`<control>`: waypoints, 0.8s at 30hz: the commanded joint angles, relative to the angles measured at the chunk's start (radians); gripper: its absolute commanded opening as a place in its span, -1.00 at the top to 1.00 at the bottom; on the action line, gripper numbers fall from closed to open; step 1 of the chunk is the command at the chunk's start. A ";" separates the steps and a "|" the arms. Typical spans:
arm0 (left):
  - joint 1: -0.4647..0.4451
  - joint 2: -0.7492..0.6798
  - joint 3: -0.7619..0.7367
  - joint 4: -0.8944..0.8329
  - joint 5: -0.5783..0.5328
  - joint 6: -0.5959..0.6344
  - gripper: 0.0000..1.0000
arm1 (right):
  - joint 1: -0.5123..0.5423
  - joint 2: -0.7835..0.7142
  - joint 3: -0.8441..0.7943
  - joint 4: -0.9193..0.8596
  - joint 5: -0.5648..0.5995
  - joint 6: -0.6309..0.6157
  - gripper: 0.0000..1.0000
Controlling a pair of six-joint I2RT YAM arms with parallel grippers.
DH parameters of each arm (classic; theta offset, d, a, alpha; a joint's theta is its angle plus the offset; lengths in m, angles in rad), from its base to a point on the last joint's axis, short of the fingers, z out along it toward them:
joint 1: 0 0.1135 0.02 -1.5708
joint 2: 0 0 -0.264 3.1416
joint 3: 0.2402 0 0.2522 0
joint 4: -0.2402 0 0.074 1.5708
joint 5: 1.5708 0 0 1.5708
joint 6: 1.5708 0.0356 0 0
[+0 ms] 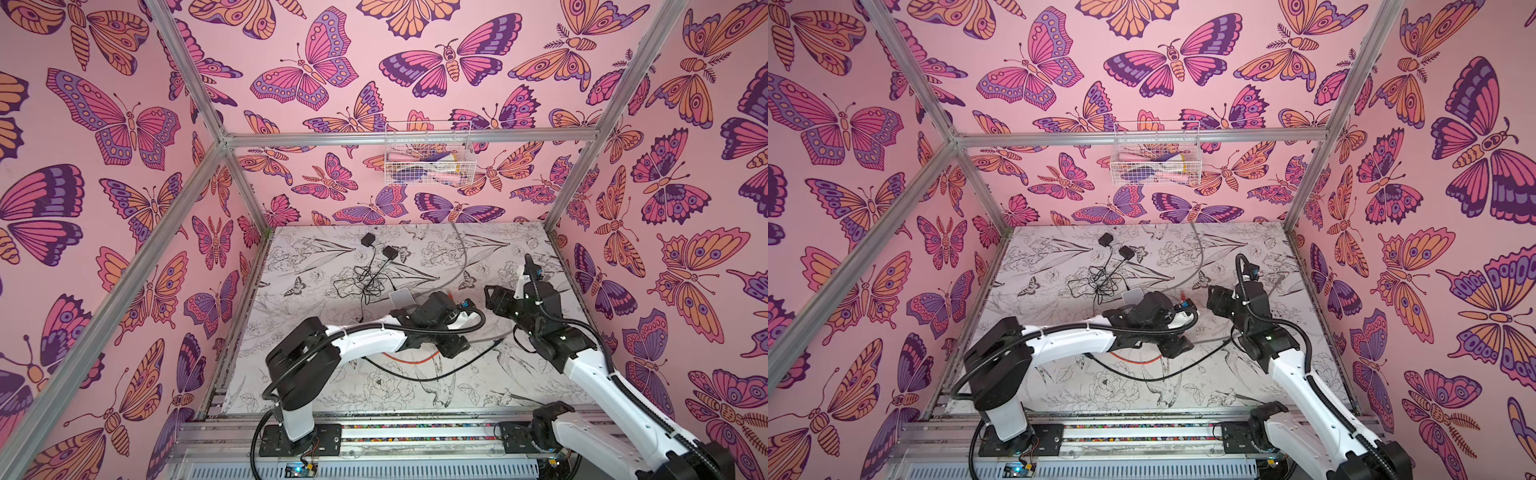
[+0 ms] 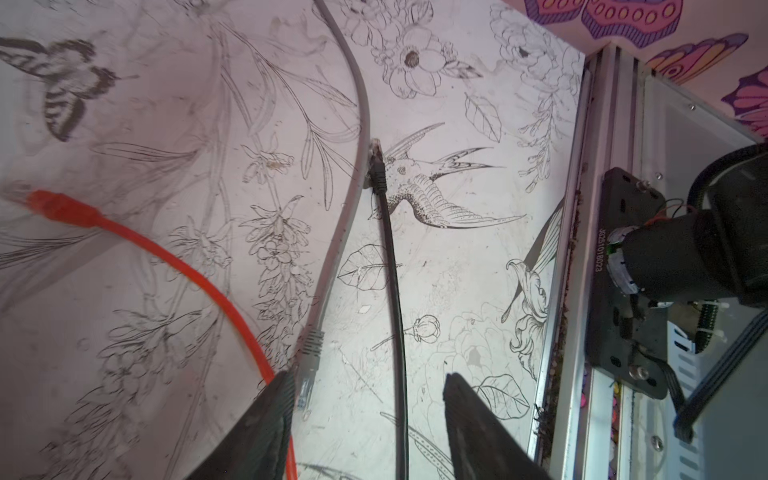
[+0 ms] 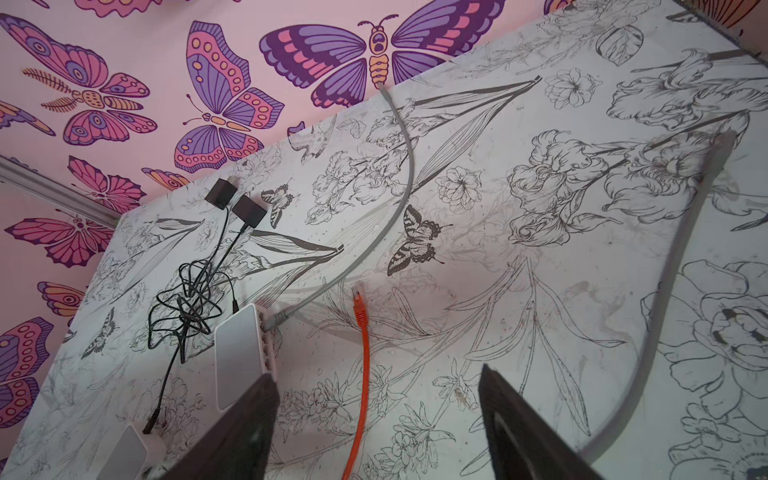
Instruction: Insert the plug into the switch port
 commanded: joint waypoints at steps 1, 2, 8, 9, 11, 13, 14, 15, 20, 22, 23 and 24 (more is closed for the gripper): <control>-0.008 0.083 0.062 -0.098 0.027 0.057 -0.18 | 0.005 -0.044 -0.003 -0.038 -0.012 -0.045 -0.54; -0.009 0.106 0.085 -0.109 0.017 0.063 -0.18 | 0.005 -0.054 -0.006 -0.038 -0.020 -0.048 -0.54; -0.008 0.221 0.186 -0.148 -0.031 0.092 -0.15 | 0.005 -0.096 -0.026 -0.037 -0.043 -0.051 -0.54; -0.007 0.232 0.197 -0.152 -0.033 0.094 -0.15 | 0.005 -0.101 -0.027 -0.035 -0.047 -0.050 -0.54; -0.008 0.255 0.216 -0.161 -0.039 0.102 -0.13 | 0.004 -0.106 -0.031 -0.034 -0.054 -0.051 -0.54; -0.009 0.272 0.234 -0.172 -0.050 0.108 -0.13 | 0.005 -0.112 -0.032 -0.034 -0.059 -0.052 -0.53; -0.008 0.279 0.244 -0.180 -0.055 0.113 -0.13 | 0.005 -0.115 -0.036 -0.031 -0.062 -0.052 -0.53; -0.009 0.287 0.252 -0.186 -0.059 0.117 -0.12 | 0.005 -0.119 -0.038 -0.029 -0.066 -0.051 -0.53; -0.012 0.336 0.300 -0.227 -0.096 0.132 -0.04 | 0.005 -0.144 -0.046 -0.036 -0.061 -0.061 -0.52; -0.015 0.351 0.313 -0.245 -0.113 0.142 0.00 | 0.004 -0.163 -0.046 -0.048 -0.048 -0.066 -0.52; -0.019 0.358 0.317 -0.249 -0.123 0.147 0.04 | 0.004 -0.175 -0.046 -0.054 -0.038 -0.071 -0.51; -0.021 0.364 0.320 -0.254 -0.129 0.151 0.08 | 0.005 -0.188 -0.043 -0.061 -0.031 -0.074 -0.51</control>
